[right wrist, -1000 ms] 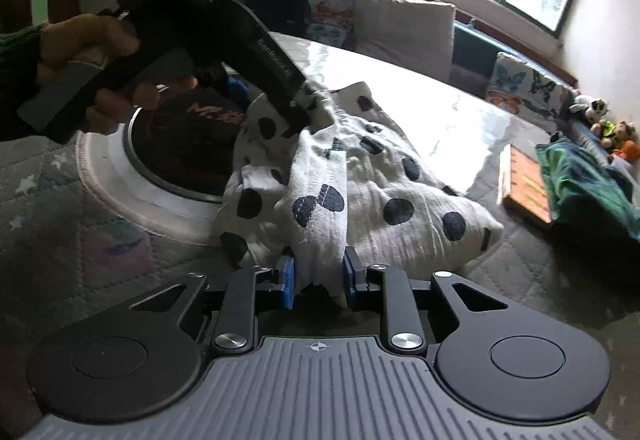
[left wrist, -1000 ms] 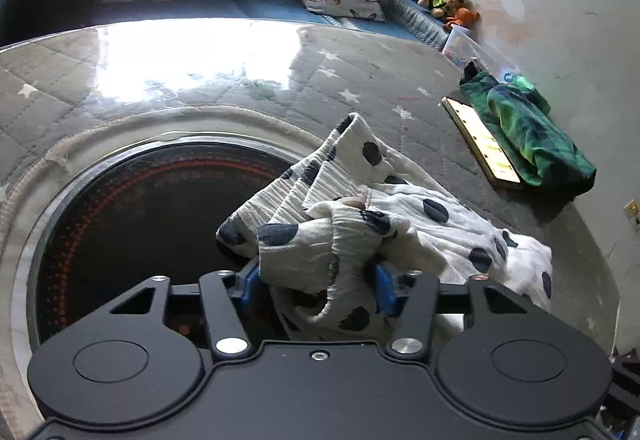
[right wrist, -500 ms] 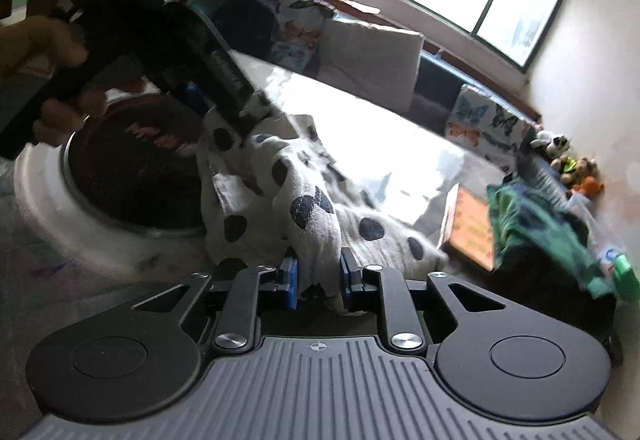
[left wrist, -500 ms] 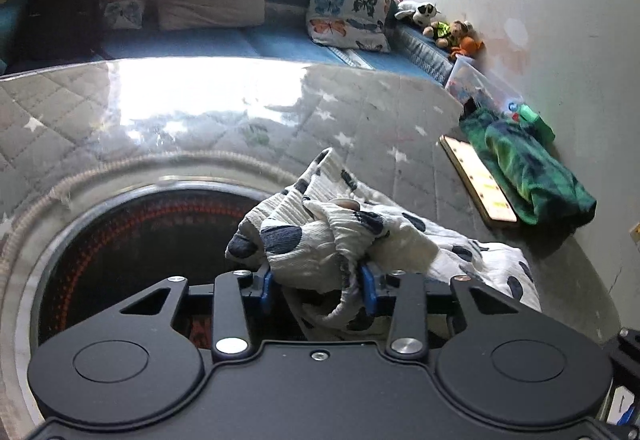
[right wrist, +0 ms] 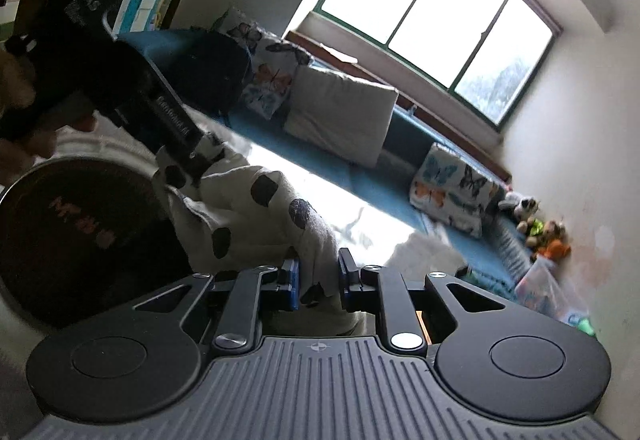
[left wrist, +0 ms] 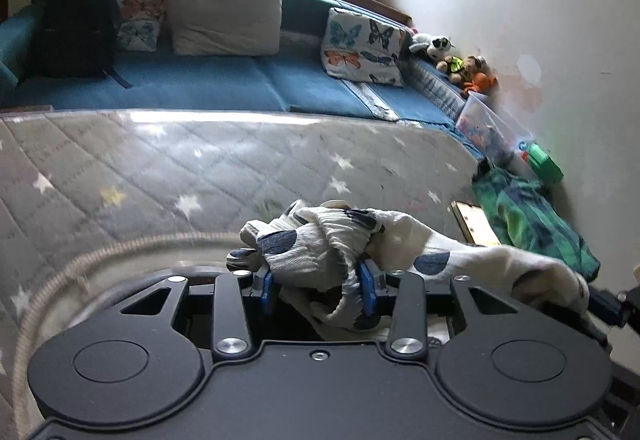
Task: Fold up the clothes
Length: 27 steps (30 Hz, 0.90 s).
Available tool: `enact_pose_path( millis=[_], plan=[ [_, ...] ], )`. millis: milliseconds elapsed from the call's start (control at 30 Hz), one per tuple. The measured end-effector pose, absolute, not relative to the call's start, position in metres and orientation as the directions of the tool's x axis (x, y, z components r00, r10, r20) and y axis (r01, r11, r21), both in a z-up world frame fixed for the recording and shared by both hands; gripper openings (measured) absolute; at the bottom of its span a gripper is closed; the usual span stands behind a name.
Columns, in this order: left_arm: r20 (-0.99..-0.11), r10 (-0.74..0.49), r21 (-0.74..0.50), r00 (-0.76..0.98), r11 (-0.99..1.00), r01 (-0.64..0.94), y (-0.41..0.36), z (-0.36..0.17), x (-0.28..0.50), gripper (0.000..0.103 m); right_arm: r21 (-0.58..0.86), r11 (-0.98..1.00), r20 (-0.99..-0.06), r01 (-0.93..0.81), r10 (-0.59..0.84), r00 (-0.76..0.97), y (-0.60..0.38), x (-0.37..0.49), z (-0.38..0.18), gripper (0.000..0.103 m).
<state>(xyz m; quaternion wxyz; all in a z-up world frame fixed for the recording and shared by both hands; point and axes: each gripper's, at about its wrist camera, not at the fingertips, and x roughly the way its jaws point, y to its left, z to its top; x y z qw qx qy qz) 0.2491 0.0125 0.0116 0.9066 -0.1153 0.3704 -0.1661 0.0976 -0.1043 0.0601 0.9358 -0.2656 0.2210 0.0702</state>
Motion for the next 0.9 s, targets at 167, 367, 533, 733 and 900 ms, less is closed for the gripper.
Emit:
enact_pose_path(
  millis=[167, 367, 533, 733, 900],
  plan=[
    [-0.625, -0.347, -0.315, 0.699, 0.932, 0.181, 0.022, 0.027, 0.273, 0.042, -0.497, 0.831, -0.424, -0.251, 0.021, 0.906, -0.094, 0.128, 0.067, 0.019],
    [-0.599, -0.302, -0.286, 0.741, 0.946, 0.154, 0.028, 0.053, 0.309, 0.042, -0.507, 0.836, -0.362, -0.211, 0.015, 0.932, -0.081, 0.180, 0.082, 0.018],
    [-0.541, -0.244, -0.249, 0.805, 0.961, 0.125, 0.037, 0.077, 0.327, 0.042, -0.524, 0.832, -0.291, -0.180, 0.024, 0.956, -0.068, 0.215, 0.094, 0.018],
    [-0.595, -0.183, -0.217, 0.782, 0.974, 0.063, 0.046, 0.045, 0.328, 0.042, -0.505, 0.820, -0.397, -0.269, 0.055, 0.916, -0.048, 0.239, 0.062, 0.019],
    [-0.674, -0.173, -0.227, 0.718, 0.974, 0.022, 0.056, 0.001, 0.312, 0.042, -0.502, 0.783, -0.504, -0.368, 0.081, 0.860, -0.038, 0.225, 0.026, 0.020]
  ],
)
